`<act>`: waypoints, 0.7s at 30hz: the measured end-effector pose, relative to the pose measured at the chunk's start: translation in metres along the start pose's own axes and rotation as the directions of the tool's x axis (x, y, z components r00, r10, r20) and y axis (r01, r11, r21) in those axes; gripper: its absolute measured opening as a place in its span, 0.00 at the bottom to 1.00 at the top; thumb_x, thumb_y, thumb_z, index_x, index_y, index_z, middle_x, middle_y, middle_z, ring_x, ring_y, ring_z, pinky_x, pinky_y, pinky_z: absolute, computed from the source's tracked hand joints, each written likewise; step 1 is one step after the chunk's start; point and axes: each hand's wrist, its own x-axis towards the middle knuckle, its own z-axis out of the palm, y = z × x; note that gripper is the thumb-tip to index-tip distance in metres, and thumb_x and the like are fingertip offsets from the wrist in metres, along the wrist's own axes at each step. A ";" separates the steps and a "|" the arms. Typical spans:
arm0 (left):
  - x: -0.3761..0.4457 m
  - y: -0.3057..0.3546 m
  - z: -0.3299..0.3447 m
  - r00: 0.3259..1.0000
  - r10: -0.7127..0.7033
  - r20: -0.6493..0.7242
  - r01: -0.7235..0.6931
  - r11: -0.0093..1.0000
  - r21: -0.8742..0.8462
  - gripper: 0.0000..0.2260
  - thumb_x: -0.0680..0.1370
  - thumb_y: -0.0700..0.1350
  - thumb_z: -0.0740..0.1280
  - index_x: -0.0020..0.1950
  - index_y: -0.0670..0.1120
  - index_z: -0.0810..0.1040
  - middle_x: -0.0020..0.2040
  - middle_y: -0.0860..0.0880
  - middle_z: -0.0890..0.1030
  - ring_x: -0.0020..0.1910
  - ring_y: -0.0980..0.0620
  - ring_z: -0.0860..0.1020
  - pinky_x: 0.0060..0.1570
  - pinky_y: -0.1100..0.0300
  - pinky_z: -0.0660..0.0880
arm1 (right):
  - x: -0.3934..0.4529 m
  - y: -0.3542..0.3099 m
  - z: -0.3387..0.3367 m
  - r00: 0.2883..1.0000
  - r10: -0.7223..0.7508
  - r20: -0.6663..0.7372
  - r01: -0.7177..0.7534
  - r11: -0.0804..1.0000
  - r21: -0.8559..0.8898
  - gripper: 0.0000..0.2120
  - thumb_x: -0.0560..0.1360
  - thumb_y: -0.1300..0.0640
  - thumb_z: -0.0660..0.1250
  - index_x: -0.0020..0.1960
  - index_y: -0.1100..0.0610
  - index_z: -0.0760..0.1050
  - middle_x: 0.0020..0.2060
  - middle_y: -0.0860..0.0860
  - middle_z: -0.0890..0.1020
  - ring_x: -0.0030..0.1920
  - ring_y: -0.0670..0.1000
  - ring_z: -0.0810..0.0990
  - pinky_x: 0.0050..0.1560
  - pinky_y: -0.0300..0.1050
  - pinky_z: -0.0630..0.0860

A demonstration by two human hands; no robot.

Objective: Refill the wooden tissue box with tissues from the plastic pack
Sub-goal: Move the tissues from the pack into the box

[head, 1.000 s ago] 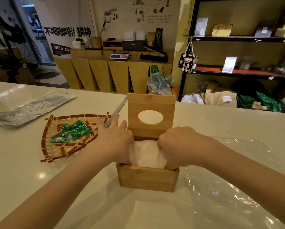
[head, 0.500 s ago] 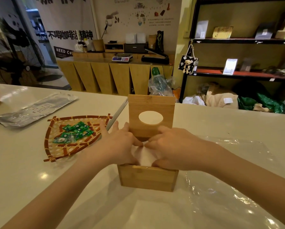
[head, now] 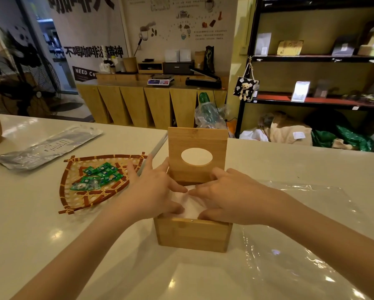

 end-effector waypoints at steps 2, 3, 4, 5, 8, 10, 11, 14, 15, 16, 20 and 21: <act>-0.003 -0.001 0.001 0.999 0.006 -0.033 -0.005 1.000 0.016 0.19 0.71 0.58 0.67 0.61 0.65 0.72 0.77 0.52 0.43 0.74 0.43 0.34 0.65 0.31 0.33 | -0.007 -0.001 -0.006 0.999 0.036 0.021 -0.036 0.999 0.002 0.22 0.75 0.39 0.55 0.67 0.45 0.66 0.58 0.50 0.78 0.56 0.51 0.68 0.52 0.47 0.65; -0.003 -0.001 0.002 0.999 0.007 -0.034 -0.006 1.000 0.022 0.18 0.71 0.58 0.67 0.60 0.65 0.72 0.77 0.52 0.43 0.74 0.43 0.33 0.65 0.31 0.33 | -0.010 -0.001 -0.008 0.997 0.059 0.042 -0.059 0.998 0.002 0.23 0.75 0.38 0.55 0.68 0.45 0.65 0.58 0.51 0.77 0.58 0.52 0.69 0.57 0.49 0.66; -0.003 -0.001 0.004 1.000 0.010 -0.024 -0.009 1.000 0.020 0.18 0.71 0.59 0.67 0.60 0.65 0.73 0.77 0.52 0.43 0.74 0.43 0.33 0.65 0.31 0.32 | -0.012 0.000 -0.010 0.995 0.081 0.059 -0.081 0.997 0.000 0.24 0.75 0.38 0.54 0.68 0.45 0.65 0.59 0.52 0.77 0.60 0.53 0.69 0.60 0.51 0.67; -0.003 -0.001 0.005 1.000 0.012 -0.004 -0.012 1.000 0.008 0.18 0.71 0.59 0.67 0.60 0.64 0.73 0.77 0.52 0.43 0.74 0.43 0.32 0.66 0.31 0.32 | -0.013 0.000 -0.011 0.993 0.095 0.064 -0.095 0.995 -0.002 0.24 0.75 0.38 0.54 0.68 0.45 0.66 0.59 0.52 0.77 0.60 0.54 0.70 0.61 0.53 0.67; -0.002 0.001 0.005 0.998 0.003 0.064 0.001 0.999 -0.055 0.18 0.71 0.56 0.68 0.61 0.62 0.74 0.77 0.52 0.44 0.74 0.43 0.34 0.67 0.32 0.34 | -0.014 -0.002 -0.008 0.994 0.068 0.082 -0.066 0.997 -0.035 0.19 0.77 0.41 0.52 0.60 0.47 0.75 0.55 0.51 0.79 0.61 0.52 0.68 0.61 0.52 0.65; -0.001 0.000 0.004 0.996 -0.006 0.086 0.013 0.996 -0.087 0.17 0.71 0.54 0.68 0.60 0.61 0.74 0.77 0.52 0.44 0.74 0.43 0.35 0.67 0.31 0.36 | -0.013 -0.005 -0.004 0.993 0.050 0.109 -0.044 0.998 -0.052 0.19 0.78 0.45 0.50 0.53 0.51 0.78 0.50 0.51 0.80 0.58 0.52 0.67 0.57 0.49 0.65; -0.001 0.000 0.004 0.996 -0.004 0.090 0.012 0.996 -0.083 0.17 0.71 0.54 0.68 0.60 0.61 0.74 0.77 0.53 0.44 0.74 0.43 0.35 0.67 0.31 0.36 | -0.013 -0.007 -0.003 0.992 0.056 0.116 -0.051 0.998 -0.045 0.20 0.79 0.46 0.50 0.52 0.52 0.78 0.48 0.52 0.80 0.57 0.53 0.67 0.55 0.48 0.65; 0.000 -0.001 0.004 0.995 0.014 0.098 -0.010 0.999 -0.035 0.17 0.72 0.56 0.67 0.60 0.63 0.74 0.77 0.53 0.43 0.74 0.43 0.34 0.66 0.31 0.34 | -0.011 -0.010 -0.004 0.989 0.076 0.124 -0.071 0.997 -0.040 0.20 0.79 0.47 0.50 0.50 0.53 0.78 0.47 0.51 0.81 0.55 0.52 0.68 0.55 0.48 0.65; 0.001 -0.001 0.004 0.995 0.021 0.099 -0.018 0.999 -0.028 0.17 0.72 0.56 0.66 0.61 0.63 0.73 0.77 0.52 0.43 0.74 0.44 0.34 0.66 0.32 0.34 | -0.011 -0.009 -0.004 0.989 0.083 0.126 -0.080 0.996 -0.026 0.19 0.79 0.47 0.51 0.51 0.52 0.78 0.49 0.51 0.81 0.55 0.52 0.68 0.56 0.49 0.65; 0.001 -0.002 0.004 0.995 0.025 0.093 -0.022 0.999 -0.032 0.17 0.72 0.57 0.66 0.61 0.63 0.73 0.77 0.52 0.43 0.74 0.45 0.34 0.67 0.32 0.33 | -0.012 -0.007 -0.005 0.988 0.098 0.122 -0.098 0.995 0.000 0.18 0.79 0.47 0.52 0.53 0.51 0.79 0.50 0.50 0.81 0.55 0.51 0.68 0.56 0.49 0.65; 0.000 -0.008 0.004 1.000 0.011 0.028 -0.009 0.996 -0.090 0.16 0.71 0.58 0.67 0.59 0.62 0.75 0.77 0.52 0.45 0.74 0.47 0.34 0.69 0.36 0.34 | -0.019 -0.006 -0.008 0.988 0.153 0.010 -0.152 0.987 -0.045 0.16 0.79 0.50 0.53 0.54 0.51 0.78 0.52 0.48 0.81 0.56 0.50 0.67 0.51 0.47 0.63; 0.000 -0.009 0.004 1.000 0.005 0.016 -0.003 0.995 -0.103 0.15 0.71 0.58 0.67 0.58 0.62 0.76 0.77 0.52 0.45 0.74 0.47 0.34 0.69 0.37 0.34 | -0.021 -0.009 -0.009 0.984 0.177 -0.013 -0.178 0.981 -0.078 0.15 0.79 0.49 0.53 0.50 0.53 0.77 0.51 0.48 0.80 0.55 0.50 0.66 0.50 0.47 0.62</act>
